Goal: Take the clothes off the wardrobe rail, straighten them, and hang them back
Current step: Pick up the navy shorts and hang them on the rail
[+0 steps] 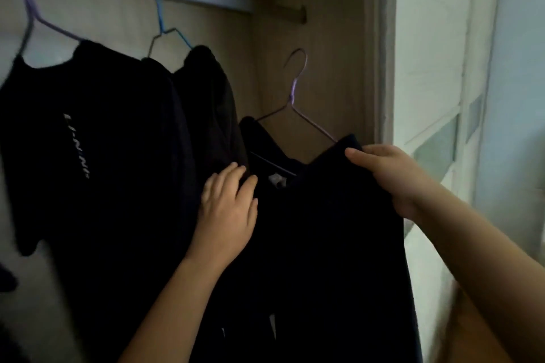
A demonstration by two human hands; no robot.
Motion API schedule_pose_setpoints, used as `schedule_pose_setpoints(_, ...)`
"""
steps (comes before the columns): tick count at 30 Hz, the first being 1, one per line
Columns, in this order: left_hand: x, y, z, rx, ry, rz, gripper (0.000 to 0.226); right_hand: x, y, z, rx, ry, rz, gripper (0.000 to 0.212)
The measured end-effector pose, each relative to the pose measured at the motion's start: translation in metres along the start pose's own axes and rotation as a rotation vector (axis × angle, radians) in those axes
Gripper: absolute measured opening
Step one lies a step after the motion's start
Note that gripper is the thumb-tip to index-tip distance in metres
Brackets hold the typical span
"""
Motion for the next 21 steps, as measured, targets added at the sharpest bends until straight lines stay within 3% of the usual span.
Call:
schedule_pose_setpoints(4, 0.020, 0.012, 0.034, -0.059, 0.147, 0.120, 0.029, -0.005, -0.015, 0.045, 0.035, -0.136, 0.096, 0.023)
schedule_pose_setpoints(10, 0.056, 0.003, 0.081, 0.044, 0.317, 0.317, 0.033, -0.030, -0.043, 0.098, 0.084, -0.236, 0.088, 0.024)
schedule_pose_setpoints(21, 0.084, -0.031, 0.096, 0.176, 0.215, 0.326, 0.044, -0.094, -0.091, 0.159, 0.293, -0.156, 0.031, 0.026)
Point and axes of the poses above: each hand's wrist, its own z-axis towards the middle knuckle, its own x-axis out of the back of the hand, y = z × x, the point moved 3 cm from there along z, towards the middle knuckle, and after that the axes turned 2 degrees about -y, right-handed, at the moved point
